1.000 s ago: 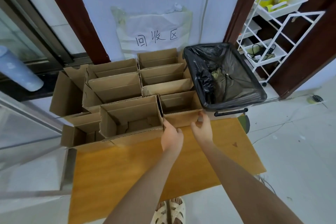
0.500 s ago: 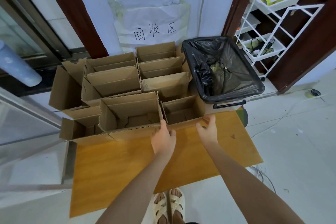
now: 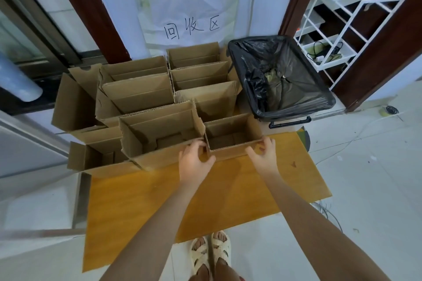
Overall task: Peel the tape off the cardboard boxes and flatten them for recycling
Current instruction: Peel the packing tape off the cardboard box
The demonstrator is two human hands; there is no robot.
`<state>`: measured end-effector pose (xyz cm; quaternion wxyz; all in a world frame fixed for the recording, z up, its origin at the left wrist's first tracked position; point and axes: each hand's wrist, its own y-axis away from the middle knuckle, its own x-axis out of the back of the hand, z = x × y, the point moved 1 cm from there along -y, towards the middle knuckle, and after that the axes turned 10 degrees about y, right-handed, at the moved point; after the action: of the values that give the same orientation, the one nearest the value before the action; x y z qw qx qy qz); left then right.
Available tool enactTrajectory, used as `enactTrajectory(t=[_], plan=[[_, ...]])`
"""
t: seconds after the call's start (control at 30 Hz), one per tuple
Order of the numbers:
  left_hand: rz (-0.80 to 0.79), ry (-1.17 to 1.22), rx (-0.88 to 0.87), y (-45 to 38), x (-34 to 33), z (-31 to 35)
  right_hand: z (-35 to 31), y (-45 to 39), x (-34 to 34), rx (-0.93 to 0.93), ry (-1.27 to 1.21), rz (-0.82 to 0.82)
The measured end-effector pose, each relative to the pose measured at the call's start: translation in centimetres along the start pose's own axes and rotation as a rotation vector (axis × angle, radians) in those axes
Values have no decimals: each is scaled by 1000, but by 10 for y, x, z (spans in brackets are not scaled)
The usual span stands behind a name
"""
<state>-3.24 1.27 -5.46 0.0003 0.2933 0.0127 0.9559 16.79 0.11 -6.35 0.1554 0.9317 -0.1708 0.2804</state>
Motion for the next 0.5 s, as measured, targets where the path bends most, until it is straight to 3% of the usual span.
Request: enactTrajectory(t=[0.27,0.5], plan=[[178,-6,-190,-4,-21,-19,24,-1,-17,191,-193,-5],[252,228,-359,2,-46,-53,53,-7,-47,340,-234,83]])
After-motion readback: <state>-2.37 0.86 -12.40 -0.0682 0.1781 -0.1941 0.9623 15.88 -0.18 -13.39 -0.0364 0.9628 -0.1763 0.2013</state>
